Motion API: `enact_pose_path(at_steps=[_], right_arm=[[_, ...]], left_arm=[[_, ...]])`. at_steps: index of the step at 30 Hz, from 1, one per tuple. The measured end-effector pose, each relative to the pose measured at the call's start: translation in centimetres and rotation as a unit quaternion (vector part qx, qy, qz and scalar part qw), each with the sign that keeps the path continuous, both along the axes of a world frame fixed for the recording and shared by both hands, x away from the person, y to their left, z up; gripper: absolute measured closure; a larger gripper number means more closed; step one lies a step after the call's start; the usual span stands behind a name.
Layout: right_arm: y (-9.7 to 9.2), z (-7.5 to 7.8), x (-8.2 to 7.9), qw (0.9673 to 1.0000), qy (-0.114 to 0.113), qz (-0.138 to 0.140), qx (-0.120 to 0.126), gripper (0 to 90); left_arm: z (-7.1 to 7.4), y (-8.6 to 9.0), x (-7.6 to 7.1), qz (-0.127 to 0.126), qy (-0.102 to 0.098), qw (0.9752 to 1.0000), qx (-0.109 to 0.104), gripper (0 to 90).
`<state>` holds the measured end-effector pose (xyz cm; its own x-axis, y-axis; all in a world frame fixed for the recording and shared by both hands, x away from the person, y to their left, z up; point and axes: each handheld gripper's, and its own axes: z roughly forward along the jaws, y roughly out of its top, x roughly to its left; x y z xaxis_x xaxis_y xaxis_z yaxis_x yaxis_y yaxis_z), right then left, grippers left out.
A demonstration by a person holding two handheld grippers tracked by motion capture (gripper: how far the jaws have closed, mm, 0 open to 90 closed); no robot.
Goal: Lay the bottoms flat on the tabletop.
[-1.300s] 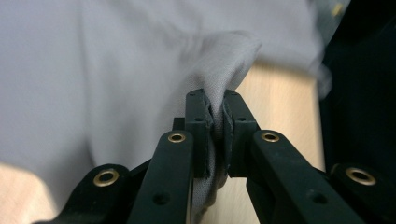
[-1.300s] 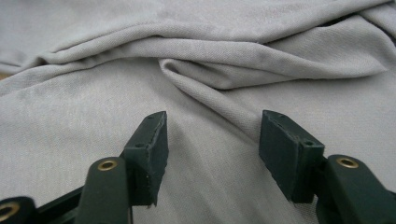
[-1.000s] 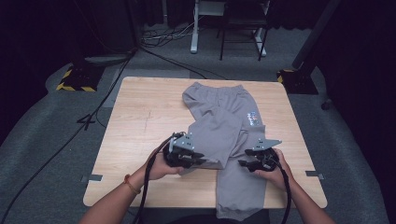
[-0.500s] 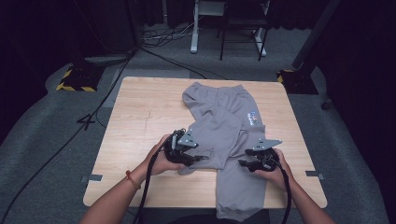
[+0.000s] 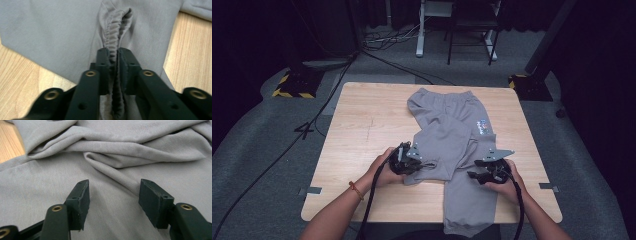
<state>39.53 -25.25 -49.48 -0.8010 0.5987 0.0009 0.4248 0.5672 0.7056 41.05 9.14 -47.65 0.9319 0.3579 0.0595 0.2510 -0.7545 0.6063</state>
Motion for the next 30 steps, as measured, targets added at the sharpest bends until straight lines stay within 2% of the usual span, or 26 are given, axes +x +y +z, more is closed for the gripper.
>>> enact_pose_path(at_steps=[4,6,9,11,12,13,16,18,19,20,21,22,23,24,25,26,27,28,29,30], right_arm=[[0.0,0.0,0.0,1.0,0.0,-0.001,0.0,42.3],[0.0,0.0,0.0,1.0,0.001,0.0,-0.001,42.4],[0.0,0.0,0.0,1.0,0.001,0.0,-0.001,42.4],[0.0,0.0,0.1,1.0,0.001,0.001,-0.002,42.4],[0.0,0.1,0.1,1.0,0.002,0.0,-0.004,42.4],[0.0,0.1,0.1,1.0,0.002,0.0,-0.004,42.4],[-0.1,0.1,0.0,1.0,0.004,-0.003,-0.005,42.4],[-0.4,0.2,-0.2,1.0,0.007,-0.001,-0.007,42.3],[-0.5,0.2,-0.3,0.9999,0.007,0.001,-0.009,42.2],[-0.7,0.3,-0.5,0.9999,0.01,0.004,-0.01,42.0],[-0.8,0.3,-0.6,0.9998,0.015,0.009,-0.012,41.2],[-0.8,0.4,-0.7,0.9996,0.017,0.014,-0.015,40.9],[-0.9,0.5,-0.9,0.9993,0.019,0.022,-0.023,40.9],[-0.8,0.6,-1.0,0.9991,0.021,0.025,-0.028,40.8],[-0.8,0.7,-1.1,0.9987,0.022,0.028,-0.036,39.9],[-0.7,0.8,-1.1,0.9983,0.023,0.034,-0.042,39.9],[-0.7,0.9,-1.2,0.9983,0.017,0.033,-0.046,40.3],[-0.8,1.1,-1.1,0.9988,0.008,0.03,-0.038,40.7],[-0.9,1.2,-1.1,0.9991,0.009,0.027,-0.03,41.0],[-1.1,1.3,-0.9,0.9994,0.007,0.021,-0.025,40.6]], left_arm=[[0.9,0.7,-0.7,-0.021,0.016,0.9993,-0.027,84.9],[1.9,1.2,-2.1,-0.038,0.018,0.9979,-0.048,84.9],[3.1,1.7,-4.3,-0.07,0.02,0.9954,-0.062,84.7],[3.7,1.9,-6.1,-0.103,0.026,0.992,-0.068,84.4],[3.9,2.0,-7.7,-0.128,0.041,0.988,-0.076,83.9],[3.9,2.0,-7.7,-0.128,0.041,0.988,-0.076,83.7],[4.0,1.8,-9.9,-0.168,0.059,0.9811,-0.076,81.4],[4.0,1.5,-10.7,-0.178,0.063,0.9791,-0.077,75.9],[4.0,1.4,-11.0,-0.187,0.066,0.977,-0.08,73.5],[4.0,1.1,-11.3,-0.184,0.061,0.9778,-0.079,69.6],[4.1,1.0,-11.4,-0.18,0.057,0.9792,-0.074,60.8],[4.1,0.8,-11.2,-0.171,0.052,0.9809,-0.076,58.4],[4.2,0.7,-11.0,-0.162,0.043,0.9833,-0.071,52.5],[4.1,0.4,-10.5,-0.14,0.029,0.9875,-0.067,47.9],[4.0,0.2,-9.6,-0.122,0.025,0.9899,-0.069,46.2],[3.9,0.0,-8.5,-0.108,0.025,0.991,-0.075,45.6],[3.5,-0.5,-6.9,-0.077,0.007,0.9947,-0.068,42.8],[3.3,-0.8,-5.9,-0.059,0.003,0.9964,-0.061,41.3],[2.9,-1.3,-4.3,-0.049,-0.003,0.9971,-0.058,41.4],[2.4,-1.9,-2.5,-0.024,-0.01,0.9981,-0.056,41.4]])
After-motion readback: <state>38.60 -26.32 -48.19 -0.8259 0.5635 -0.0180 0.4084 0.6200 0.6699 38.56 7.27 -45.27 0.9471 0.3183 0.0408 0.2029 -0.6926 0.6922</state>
